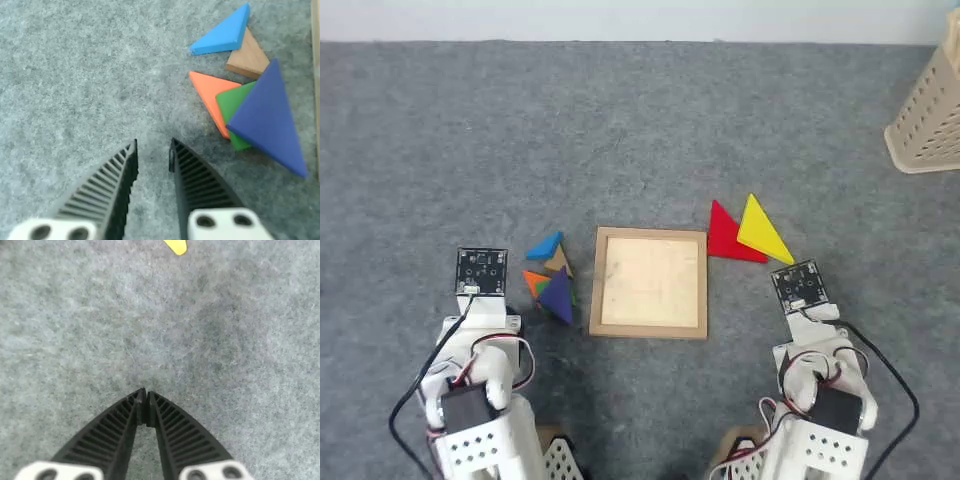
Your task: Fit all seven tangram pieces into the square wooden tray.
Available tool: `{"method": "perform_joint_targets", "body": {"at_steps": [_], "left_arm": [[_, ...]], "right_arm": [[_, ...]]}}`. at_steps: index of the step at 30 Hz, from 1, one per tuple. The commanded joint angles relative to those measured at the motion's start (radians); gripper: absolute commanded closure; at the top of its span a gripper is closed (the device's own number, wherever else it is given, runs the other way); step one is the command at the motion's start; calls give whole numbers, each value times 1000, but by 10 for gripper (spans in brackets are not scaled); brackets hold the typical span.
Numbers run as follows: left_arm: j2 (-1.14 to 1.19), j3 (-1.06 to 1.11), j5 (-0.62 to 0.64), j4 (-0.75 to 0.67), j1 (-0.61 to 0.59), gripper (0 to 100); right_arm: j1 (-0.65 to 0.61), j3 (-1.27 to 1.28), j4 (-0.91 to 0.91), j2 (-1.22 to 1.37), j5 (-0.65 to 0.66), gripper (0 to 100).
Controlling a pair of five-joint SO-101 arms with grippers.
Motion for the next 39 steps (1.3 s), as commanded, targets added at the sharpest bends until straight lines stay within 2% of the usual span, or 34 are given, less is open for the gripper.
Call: {"method": "perform_joint_targets", "body": {"at_steps": [1,31,35,39], "left_arm": [[-14,-4,0,5,2,900],[-14,-4,0,5,6,900],[-14,-4,3,-69,5,900],[-14,-4,-3,-52,3,900]], "right_arm": [[13,17,15,1,17,992],[12,18,15,1,17,992],[13,18,15,1,17,992],[12,18,15,1,17,992]]}}
